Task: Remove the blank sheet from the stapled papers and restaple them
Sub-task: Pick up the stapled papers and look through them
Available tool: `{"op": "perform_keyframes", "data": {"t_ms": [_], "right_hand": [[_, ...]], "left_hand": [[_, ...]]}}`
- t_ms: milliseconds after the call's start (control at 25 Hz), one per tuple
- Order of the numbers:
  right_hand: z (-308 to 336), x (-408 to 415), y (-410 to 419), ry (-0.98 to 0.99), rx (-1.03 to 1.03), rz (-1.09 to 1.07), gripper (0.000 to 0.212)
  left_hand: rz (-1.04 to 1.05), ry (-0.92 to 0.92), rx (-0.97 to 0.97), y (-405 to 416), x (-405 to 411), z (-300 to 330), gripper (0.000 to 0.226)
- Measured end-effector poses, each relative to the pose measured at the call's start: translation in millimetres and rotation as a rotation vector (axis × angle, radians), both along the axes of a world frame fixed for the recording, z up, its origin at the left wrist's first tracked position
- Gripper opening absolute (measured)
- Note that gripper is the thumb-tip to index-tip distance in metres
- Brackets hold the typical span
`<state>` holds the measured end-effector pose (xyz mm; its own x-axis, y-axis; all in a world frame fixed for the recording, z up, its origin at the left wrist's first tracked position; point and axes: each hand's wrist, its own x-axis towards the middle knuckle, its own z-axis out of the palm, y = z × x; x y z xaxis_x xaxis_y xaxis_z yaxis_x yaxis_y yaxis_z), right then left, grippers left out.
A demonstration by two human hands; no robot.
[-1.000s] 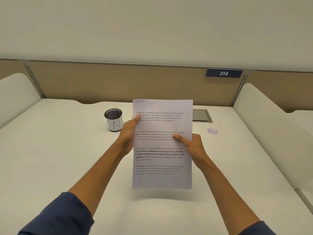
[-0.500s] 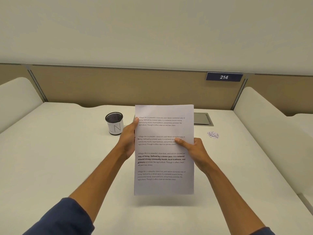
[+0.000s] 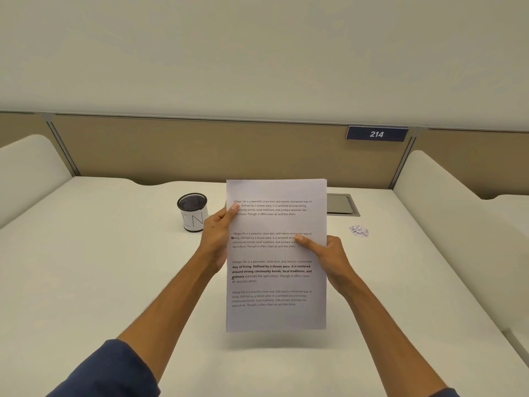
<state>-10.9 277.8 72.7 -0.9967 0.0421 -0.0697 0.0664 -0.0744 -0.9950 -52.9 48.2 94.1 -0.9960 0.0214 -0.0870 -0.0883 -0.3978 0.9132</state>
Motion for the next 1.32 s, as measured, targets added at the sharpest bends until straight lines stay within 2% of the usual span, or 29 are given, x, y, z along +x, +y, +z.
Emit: {"op": "perform_keyframes", "data": {"t_ms": [120,240,360,600,720,840,1160,1320], "right_hand": [[2.0,1.1,-2.1,0.043,-0.01,-0.063,0.021],[4.7,2.1,-4.0,0.085,-0.023,-0.073,0.018],[6.9,0.5,-5.9,0.12,-0.037,-0.089,0.021],[10.1,-1.7,-8.2,0.169,-0.018,-0.065,0.02],[7.5,0.8,-9.4,0.179,-0.029,-0.051,0.015],[-4.1,6.8,-15.9,0.157,-0.048,-0.049,0.019],[-3.9,8.1,-18.8,0.171,-0.017,-0.08,0.013],[2.2,5.3,-17.1,0.213,0.042,-0.084,0.018]], "left_hand": [[0.011,0.009,0.012,-0.1,0.9,0.6,0.037],[-0.068,-0.016,0.009,-3.1,4.4,2.0,0.037],[-0.162,-0.04,-0.107,-2.0,11.7,-0.1,0.031],[-0.081,0.097,-0.22,-2.8,12.1,6.5,0.028],[-0.104,0.136,-0.274,-3.3,16.6,4.5,0.02],[-0.133,0.127,-0.332,-3.5,22.9,-10.3,0.018],[-0.08,0.117,-0.318,-0.6,23.0,-15.7,0.014],[-0.068,0.123,-0.29,-0.4,21.3,-13.6,0.019]]}}
